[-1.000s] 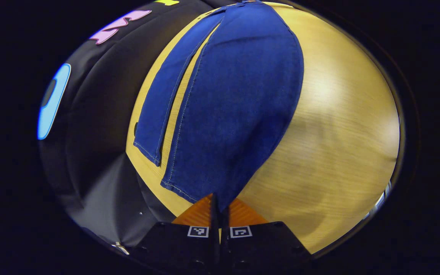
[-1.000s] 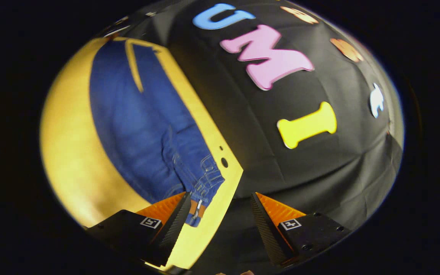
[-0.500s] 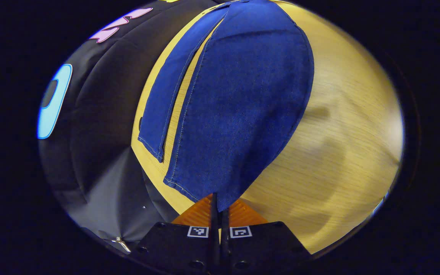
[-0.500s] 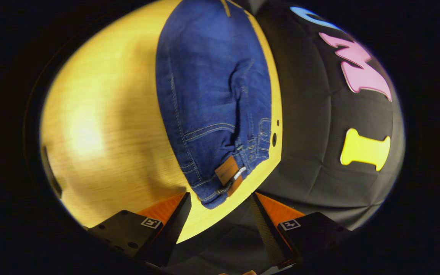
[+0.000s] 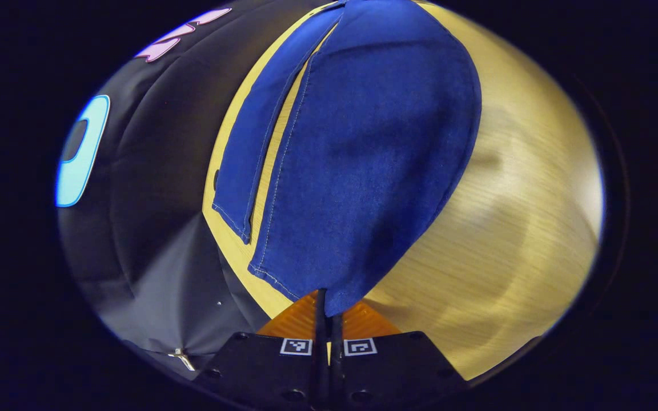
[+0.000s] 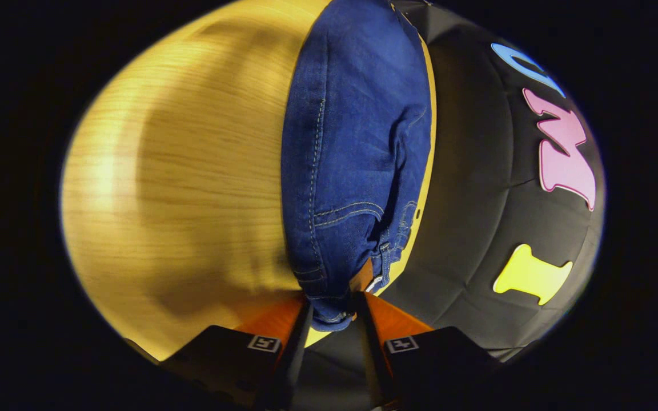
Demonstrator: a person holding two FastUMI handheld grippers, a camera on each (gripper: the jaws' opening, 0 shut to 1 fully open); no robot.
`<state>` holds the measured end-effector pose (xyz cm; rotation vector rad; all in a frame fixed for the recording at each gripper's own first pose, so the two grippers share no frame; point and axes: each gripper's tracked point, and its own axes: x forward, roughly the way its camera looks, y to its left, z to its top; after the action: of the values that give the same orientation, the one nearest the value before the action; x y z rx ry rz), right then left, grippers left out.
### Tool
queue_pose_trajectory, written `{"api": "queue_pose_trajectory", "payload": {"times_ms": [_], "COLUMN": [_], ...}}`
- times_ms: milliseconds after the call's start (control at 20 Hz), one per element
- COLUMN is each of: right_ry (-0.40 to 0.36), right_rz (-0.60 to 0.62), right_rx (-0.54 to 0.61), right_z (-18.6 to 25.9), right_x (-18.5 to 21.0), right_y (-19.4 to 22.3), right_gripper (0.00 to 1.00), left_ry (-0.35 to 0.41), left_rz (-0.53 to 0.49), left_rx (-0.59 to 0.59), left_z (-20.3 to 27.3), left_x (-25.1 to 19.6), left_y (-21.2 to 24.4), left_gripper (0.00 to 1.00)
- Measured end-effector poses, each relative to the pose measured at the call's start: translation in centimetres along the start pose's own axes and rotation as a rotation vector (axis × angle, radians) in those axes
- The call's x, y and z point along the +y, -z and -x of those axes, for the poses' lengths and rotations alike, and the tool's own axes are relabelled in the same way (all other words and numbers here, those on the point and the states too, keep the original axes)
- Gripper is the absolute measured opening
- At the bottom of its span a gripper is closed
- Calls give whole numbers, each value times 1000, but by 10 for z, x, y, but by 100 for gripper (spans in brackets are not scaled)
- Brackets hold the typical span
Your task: Grasp the waist and the cuffs of the jeans and fold them to make the two legs overlap; first hold the waist and fold one-third of the jeans toward the cuffs, then hold the cuffs and fold the remaining one-third in the same direction to finish folding.
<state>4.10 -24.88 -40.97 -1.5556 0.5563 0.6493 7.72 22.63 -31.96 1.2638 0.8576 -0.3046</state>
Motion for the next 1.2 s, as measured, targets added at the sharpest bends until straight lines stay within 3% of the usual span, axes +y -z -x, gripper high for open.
{"api": "queue_pose_trajectory", "payload": {"times_ms": [100,150,200,300,350,550,650,900,1050,1200], "right_ry": [-26,-36,-42,-83,-116,-179,-173,-133,-115,-86], "right_rz": [-48,-74,-98,-155,-186,-139,-126,-56,-32,-101], "right_rx": [-9,-1,-4,-20,-28,-55,-66,-81,-77,-82], "right_z": [-3,-2,-5,-6,-4,6,19,47,55,62], "right_x": [6,10,9,9,11,8,-3,-49,-90,-151], "right_y": [-2,-2,-3,-4,-6,-4,0,2,-5,-16], "right_gripper": [42,40,23,8,5,4,5,4,4,4], "left_ry": [2,1,-2,-16,-23,27,130,245,340,401], "left_rz": [-13,-16,-15,-4,0,38,117,221,281,340], "left_rx": [5,7,8,10,12,16,-4,-82,-135,-181], "left_z": [3,3,4,3,2,6,13,59,69,80], "left_x": [-1,-1,-1,0,1,-2,-13,1,20,47], "left_y": [-2,-6,-7,-7,-8,-14,-22,-62,-78,-98], "left_gripper": [6,6,6,6,6,6,6,6,6,6]}}
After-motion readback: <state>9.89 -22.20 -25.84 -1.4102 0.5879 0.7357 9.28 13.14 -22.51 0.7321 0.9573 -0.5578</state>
